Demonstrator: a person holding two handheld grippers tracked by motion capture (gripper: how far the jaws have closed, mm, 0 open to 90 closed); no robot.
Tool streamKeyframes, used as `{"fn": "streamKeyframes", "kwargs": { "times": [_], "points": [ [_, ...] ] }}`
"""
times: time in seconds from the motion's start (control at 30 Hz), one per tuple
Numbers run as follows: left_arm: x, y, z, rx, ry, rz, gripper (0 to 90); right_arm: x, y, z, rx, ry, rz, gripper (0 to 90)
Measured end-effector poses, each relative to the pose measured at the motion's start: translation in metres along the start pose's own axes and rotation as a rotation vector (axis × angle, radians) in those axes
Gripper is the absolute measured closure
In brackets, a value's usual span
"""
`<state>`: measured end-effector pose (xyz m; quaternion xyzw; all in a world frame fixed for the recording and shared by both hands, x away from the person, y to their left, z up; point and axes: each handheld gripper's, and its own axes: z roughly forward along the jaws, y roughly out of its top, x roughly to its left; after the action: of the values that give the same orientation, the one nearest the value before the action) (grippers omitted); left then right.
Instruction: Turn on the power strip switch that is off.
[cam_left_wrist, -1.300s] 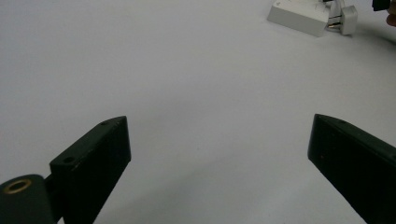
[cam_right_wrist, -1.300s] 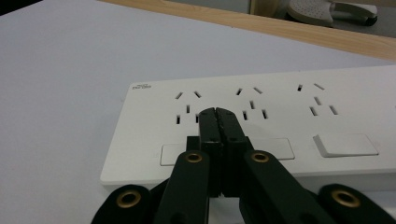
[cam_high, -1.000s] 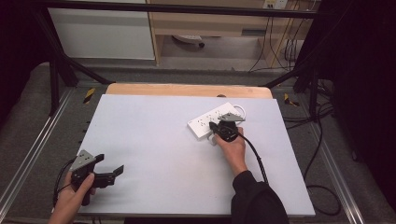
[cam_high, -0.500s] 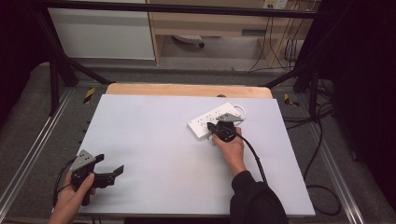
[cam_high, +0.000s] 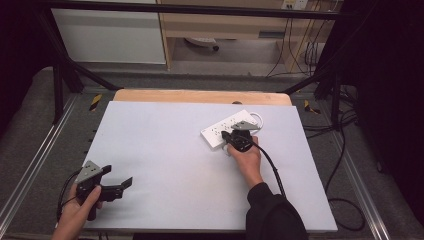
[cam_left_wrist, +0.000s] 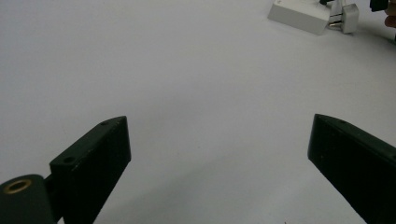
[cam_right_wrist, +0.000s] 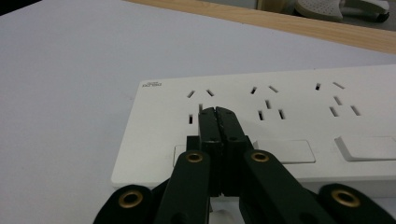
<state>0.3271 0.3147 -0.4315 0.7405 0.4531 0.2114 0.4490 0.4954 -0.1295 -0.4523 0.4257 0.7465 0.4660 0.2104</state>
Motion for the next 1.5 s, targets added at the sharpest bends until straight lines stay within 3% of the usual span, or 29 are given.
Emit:
{"fn": "streamKeyframes", "kwargs": {
  "times": [0.43, 0.67, 1.5],
  "points": [
    [0.000, 0.000, 0.000, 0.001, -0.002, 0.002, 6.0, -0.003, 0.001, 0.001, 0.020, -0.002, 0.025, 90.0],
    [0.000, 0.000, 0.000, 0.000, -0.002, 0.002, 6.0, -0.007, 0.003, 0.000, 0.036, -0.003, 0.012, 90.0],
    [0.001, 0.000, 0.000, 0.000, 0.000, -0.001, 6.0, -0.007, 0.013, -0.014, -0.013, 0.004, 0.011, 90.0]
  ]
}}
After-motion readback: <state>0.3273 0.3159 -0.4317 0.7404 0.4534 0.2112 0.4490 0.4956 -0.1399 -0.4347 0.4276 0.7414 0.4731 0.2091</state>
